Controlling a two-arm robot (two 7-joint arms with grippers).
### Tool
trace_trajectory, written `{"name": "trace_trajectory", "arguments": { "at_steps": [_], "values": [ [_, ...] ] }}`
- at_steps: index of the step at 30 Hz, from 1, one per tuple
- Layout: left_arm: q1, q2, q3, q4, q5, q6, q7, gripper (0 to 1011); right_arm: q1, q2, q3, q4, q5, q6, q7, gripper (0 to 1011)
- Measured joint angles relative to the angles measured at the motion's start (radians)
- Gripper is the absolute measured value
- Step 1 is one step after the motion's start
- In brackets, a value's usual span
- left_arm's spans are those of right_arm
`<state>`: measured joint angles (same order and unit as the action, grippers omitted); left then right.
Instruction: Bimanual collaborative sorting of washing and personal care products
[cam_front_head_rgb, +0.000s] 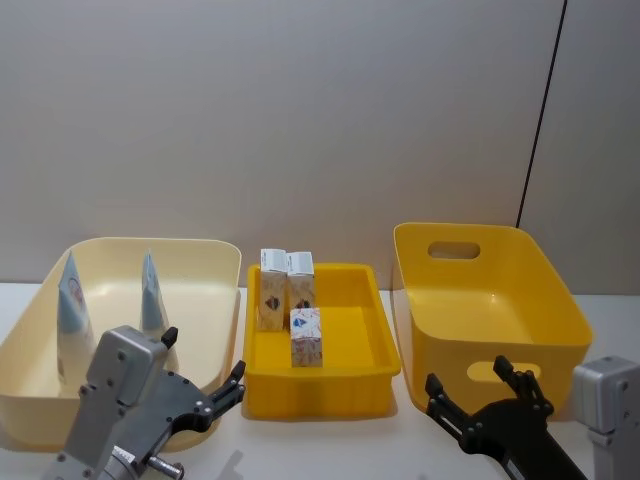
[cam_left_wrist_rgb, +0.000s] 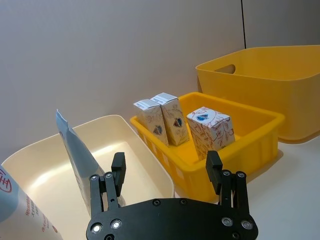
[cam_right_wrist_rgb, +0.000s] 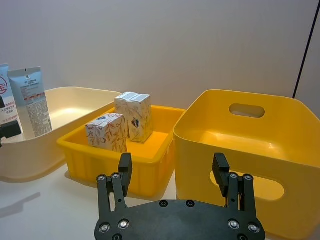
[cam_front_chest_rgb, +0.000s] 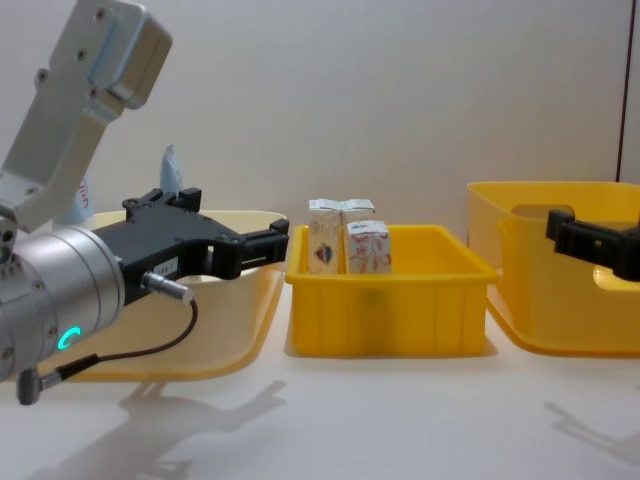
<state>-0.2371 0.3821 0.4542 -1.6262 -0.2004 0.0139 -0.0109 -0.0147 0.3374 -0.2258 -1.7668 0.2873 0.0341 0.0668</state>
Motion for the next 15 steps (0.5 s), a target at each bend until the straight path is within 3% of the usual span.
{"name": "trace_trajectory", "arguments": {
  "at_steps": [15],
  "values": [
    [0.0,0.0,0.0,0.0,0.0,0.0,0.0,1001,0.0,0.0,0.0,0.0,0.0,0.0,0.0,1001]
  ]
}}
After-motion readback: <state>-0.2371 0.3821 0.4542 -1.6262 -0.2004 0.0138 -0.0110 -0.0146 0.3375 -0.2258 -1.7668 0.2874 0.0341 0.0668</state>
